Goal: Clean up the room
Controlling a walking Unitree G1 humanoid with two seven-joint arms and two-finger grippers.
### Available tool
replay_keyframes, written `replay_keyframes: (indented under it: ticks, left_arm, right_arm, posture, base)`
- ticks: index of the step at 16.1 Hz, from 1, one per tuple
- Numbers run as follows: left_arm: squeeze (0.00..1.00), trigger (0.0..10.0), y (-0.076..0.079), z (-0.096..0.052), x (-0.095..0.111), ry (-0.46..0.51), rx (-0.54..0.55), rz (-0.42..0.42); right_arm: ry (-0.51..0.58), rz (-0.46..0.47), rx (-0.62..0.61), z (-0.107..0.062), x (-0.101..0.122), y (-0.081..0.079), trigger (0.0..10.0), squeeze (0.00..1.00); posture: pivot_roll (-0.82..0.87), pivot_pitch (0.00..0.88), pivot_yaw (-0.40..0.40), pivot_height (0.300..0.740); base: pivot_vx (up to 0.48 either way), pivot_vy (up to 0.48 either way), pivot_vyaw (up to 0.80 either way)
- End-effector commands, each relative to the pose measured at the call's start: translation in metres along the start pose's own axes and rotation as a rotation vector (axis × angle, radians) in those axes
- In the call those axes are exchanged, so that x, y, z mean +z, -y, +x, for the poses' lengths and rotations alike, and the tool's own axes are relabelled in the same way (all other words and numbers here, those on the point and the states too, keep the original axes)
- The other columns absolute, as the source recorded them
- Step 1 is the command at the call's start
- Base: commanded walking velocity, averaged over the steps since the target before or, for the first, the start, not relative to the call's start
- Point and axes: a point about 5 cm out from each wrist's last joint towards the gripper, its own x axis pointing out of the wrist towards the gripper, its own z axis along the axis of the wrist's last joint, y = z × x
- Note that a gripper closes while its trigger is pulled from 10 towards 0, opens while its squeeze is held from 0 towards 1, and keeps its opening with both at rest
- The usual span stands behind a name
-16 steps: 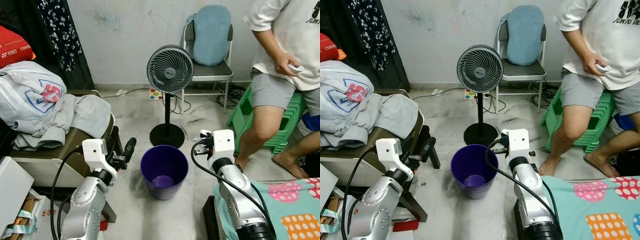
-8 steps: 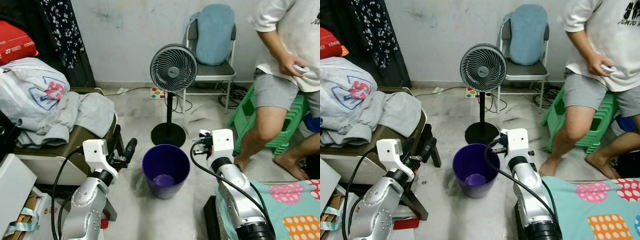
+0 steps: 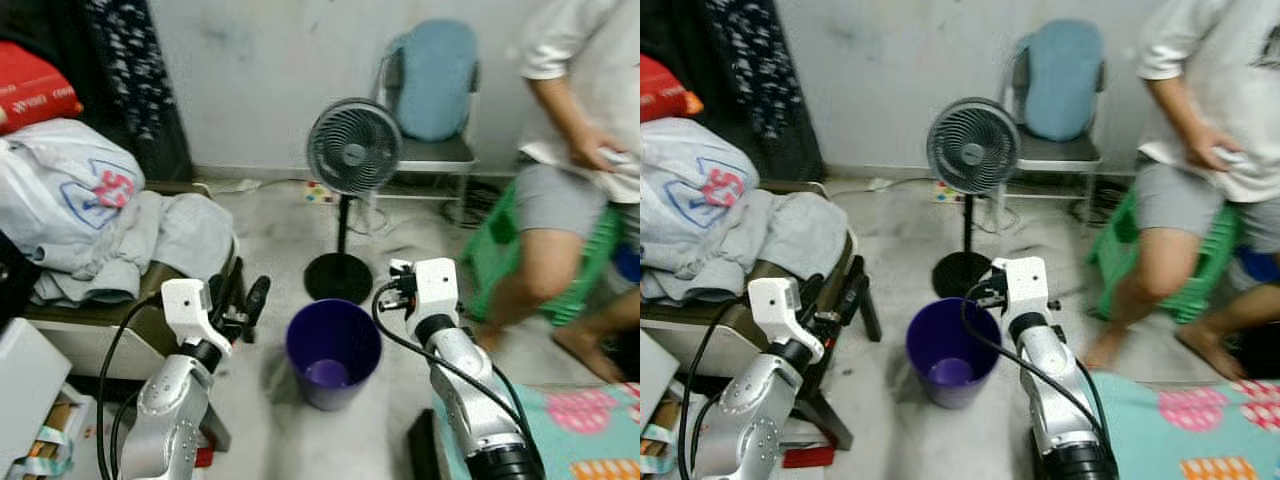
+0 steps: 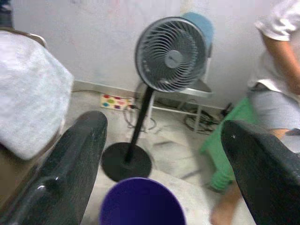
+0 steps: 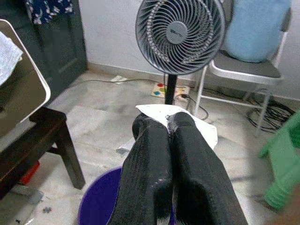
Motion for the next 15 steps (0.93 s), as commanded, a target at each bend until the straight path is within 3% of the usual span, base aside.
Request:
replay_keyframes:
  ticks: [1,10,15]
  left_arm:
    - [0.0,10.0,0.002,0.003,0.005,0.017,-0.006,0.011]
    - [0.0,10.0,0.004,0.02,0.01,0.032,-0.045,0.02]
    - [0.0,10.0,0.005,0.024,0.01,0.027,-0.057,0.021]
  right_arm:
    - [0.028,-0.006,0.002,0.003,0.008,0.0,10.0,0.0]
    - [0.049,-0.015,-0.076,-0.002,0.011,0.015,10.0,0.0]
    - [0.065,-0.01,-0.092,0.0,0.015,0.014,10.0,0.0]
  posture:
    - [-0.11,0.0,0.02,0.74]
    - [-0.16,0.0,0.054,0.74]
    - [-0.18,0.0,0.073,0.74]
  base:
    - [0.274,0.0,0.76]
    - [0.299,0.0,0.08]
    - [0.0,0.0,0.0]
